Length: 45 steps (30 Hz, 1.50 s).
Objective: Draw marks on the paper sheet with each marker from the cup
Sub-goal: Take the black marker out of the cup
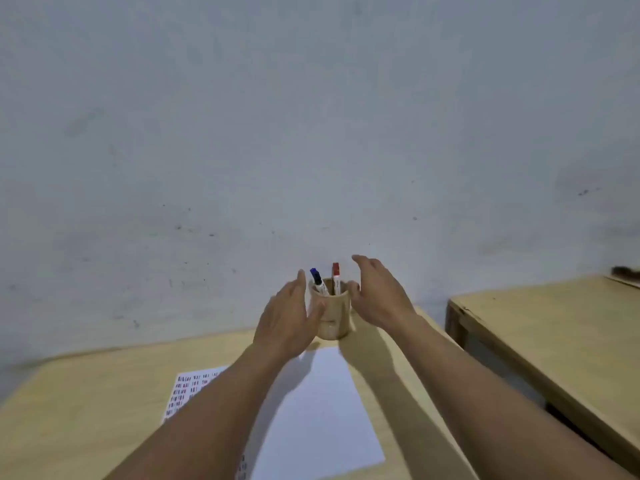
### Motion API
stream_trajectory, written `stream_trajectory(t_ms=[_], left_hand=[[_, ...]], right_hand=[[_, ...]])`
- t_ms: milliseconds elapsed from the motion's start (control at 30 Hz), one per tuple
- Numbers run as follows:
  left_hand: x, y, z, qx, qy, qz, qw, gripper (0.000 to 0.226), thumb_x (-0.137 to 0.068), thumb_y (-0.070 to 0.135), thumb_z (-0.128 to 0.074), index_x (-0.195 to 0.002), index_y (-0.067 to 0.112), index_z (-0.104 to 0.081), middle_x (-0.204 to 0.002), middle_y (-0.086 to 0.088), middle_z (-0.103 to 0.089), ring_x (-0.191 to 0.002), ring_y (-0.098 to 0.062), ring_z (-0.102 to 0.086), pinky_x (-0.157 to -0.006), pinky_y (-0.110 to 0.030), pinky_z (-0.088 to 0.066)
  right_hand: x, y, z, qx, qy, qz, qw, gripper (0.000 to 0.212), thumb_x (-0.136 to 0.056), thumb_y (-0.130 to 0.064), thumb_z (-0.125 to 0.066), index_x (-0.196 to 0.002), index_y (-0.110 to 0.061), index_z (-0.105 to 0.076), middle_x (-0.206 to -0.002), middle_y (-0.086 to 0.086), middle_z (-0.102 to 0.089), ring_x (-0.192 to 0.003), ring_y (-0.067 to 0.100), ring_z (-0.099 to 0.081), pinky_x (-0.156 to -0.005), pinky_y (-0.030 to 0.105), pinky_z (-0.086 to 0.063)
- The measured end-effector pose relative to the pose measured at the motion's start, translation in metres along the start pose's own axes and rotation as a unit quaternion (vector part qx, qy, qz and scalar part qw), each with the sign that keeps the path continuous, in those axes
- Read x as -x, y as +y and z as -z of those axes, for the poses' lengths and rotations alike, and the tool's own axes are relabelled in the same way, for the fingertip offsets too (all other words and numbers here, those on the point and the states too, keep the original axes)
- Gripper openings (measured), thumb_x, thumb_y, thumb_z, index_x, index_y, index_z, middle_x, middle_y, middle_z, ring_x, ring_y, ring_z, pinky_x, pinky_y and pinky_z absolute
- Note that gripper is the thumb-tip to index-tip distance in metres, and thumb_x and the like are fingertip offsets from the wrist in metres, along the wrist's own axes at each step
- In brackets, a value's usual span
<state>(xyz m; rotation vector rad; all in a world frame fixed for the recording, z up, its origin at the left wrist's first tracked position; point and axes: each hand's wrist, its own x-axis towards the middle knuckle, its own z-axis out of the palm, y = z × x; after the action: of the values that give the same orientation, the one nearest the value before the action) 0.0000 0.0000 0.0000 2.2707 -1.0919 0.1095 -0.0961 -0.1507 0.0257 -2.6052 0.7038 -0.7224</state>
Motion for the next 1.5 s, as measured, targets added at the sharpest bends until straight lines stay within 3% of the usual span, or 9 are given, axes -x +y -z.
stream_trajectory(t_ms=[167, 300, 500, 667, 833, 1000, 1133, 1367, 1500], left_hand=[[-0.016, -0.004, -0.025, 0.055, -0.019, 0.030, 0.998, 0.070, -0.093, 0.044, -0.058, -0.151, 0.015, -0.031, -0.137, -0.004, -0.057, -0.125, -0.025, -0.053, -0.084, -0.028, -0.037], [-0.026, -0.007, -0.038, 0.091, -0.003, 0.057, 0.994, 0.057, -0.083, 0.041, -0.067, -0.134, 0.024, -0.048, -0.108, 0.007, -0.063, -0.108, -0.021, -0.063, -0.080, -0.034, -0.050], [-0.031, -0.015, -0.050, 0.131, -0.001, 0.104, 0.986, 0.043, -0.080, 0.043, -0.061, -0.118, 0.025, -0.062, -0.108, 0.007, -0.072, -0.100, -0.017, -0.069, -0.085, -0.041, -0.057], [-0.032, -0.015, -0.052, 0.144, -0.001, 0.111, 0.983, 0.039, -0.081, 0.026, -0.063, -0.120, 0.022, -0.061, -0.110, 0.004, -0.072, -0.102, -0.019, -0.069, -0.085, -0.040, -0.058], [-0.033, -0.015, -0.053, 0.146, -0.005, 0.110, 0.983, 0.054, -0.078, 0.006, -0.054, -0.130, 0.020, -0.058, -0.117, 0.001, -0.071, -0.103, -0.022, -0.067, -0.086, -0.039, -0.057], [-0.032, -0.015, -0.053, 0.148, 0.007, 0.104, 0.983, 0.041, -0.084, 0.017, -0.061, -0.124, 0.022, -0.060, -0.111, 0.004, -0.072, -0.098, -0.017, -0.068, -0.082, -0.033, -0.057], [-0.030, -0.013, -0.053, 0.139, 0.008, 0.108, 0.984, 0.033, -0.088, 0.026, -0.058, -0.121, 0.022, -0.060, -0.110, 0.003, -0.072, -0.100, -0.018, -0.069, -0.082, -0.035, -0.056], [-0.017, -0.010, -0.046, 0.142, 0.000, 0.099, 0.985, 0.033, -0.090, 0.026, -0.055, -0.122, 0.021, -0.056, -0.111, -0.001, -0.071, -0.103, -0.024, -0.067, -0.087, -0.044, -0.056], [-0.009, -0.006, -0.025, 0.149, 0.021, 0.102, 0.983, 0.059, -0.095, 0.029, -0.060, -0.148, 0.012, -0.041, -0.137, -0.009, -0.061, -0.124, -0.026, -0.058, -0.100, -0.037, -0.048]], right_hand=[[-0.020, 0.013, -0.024, -0.010, -0.014, -0.044, 0.999, 0.048, -0.103, -0.034, -0.046, -0.147, -0.014, -0.047, -0.143, 0.011, -0.054, -0.131, 0.027, -0.051, -0.100, 0.041, -0.047], [-0.036, 0.013, -0.034, -0.029, -0.012, -0.070, 0.997, 0.043, -0.100, -0.034, -0.050, -0.136, -0.014, -0.059, -0.131, 0.008, -0.064, -0.119, 0.026, -0.060, -0.094, 0.041, -0.052], [-0.046, 0.002, -0.045, -0.044, 0.013, -0.075, 0.996, 0.027, -0.092, -0.031, -0.052, -0.108, -0.016, -0.067, -0.108, 0.004, -0.065, -0.095, 0.025, -0.062, -0.070, 0.033, -0.047], [-0.037, -0.005, -0.049, -0.024, 0.015, -0.061, 0.998, 0.026, -0.087, -0.038, -0.051, -0.101, -0.020, -0.064, -0.103, 0.000, -0.062, -0.103, 0.024, -0.052, -0.088, 0.041, -0.042], [-0.036, -0.011, -0.056, 0.012, 0.012, -0.023, 1.000, 0.033, -0.089, -0.049, -0.051, -0.098, -0.024, -0.071, -0.096, -0.003, -0.057, -0.106, 0.023, -0.049, -0.087, 0.040, -0.035], [-0.041, -0.010, -0.057, 0.018, 0.017, -0.020, 0.999, 0.032, -0.094, -0.046, -0.053, -0.094, -0.023, -0.076, -0.097, -0.001, -0.062, -0.104, 0.022, -0.048, -0.084, 0.039, -0.034], [-0.039, -0.011, -0.052, -0.022, 0.049, -0.007, 0.999, 0.024, -0.096, -0.034, -0.048, -0.079, -0.019, -0.054, -0.082, -0.004, -0.055, -0.093, 0.025, -0.052, -0.075, 0.038, -0.040], [-0.032, -0.025, -0.018, -0.179, 0.071, -0.012, 0.981, 0.022, -0.102, -0.035, -0.039, -0.099, -0.016, -0.049, -0.086, 0.010, -0.071, -0.074, 0.031, -0.067, -0.072, 0.049, -0.056], [-0.022, -0.037, -0.001, -0.211, 0.066, 0.017, 0.975, 0.016, -0.104, -0.031, -0.038, -0.104, -0.018, -0.048, -0.086, 0.012, -0.068, -0.075, 0.032, -0.067, -0.069, 0.052, -0.056]])
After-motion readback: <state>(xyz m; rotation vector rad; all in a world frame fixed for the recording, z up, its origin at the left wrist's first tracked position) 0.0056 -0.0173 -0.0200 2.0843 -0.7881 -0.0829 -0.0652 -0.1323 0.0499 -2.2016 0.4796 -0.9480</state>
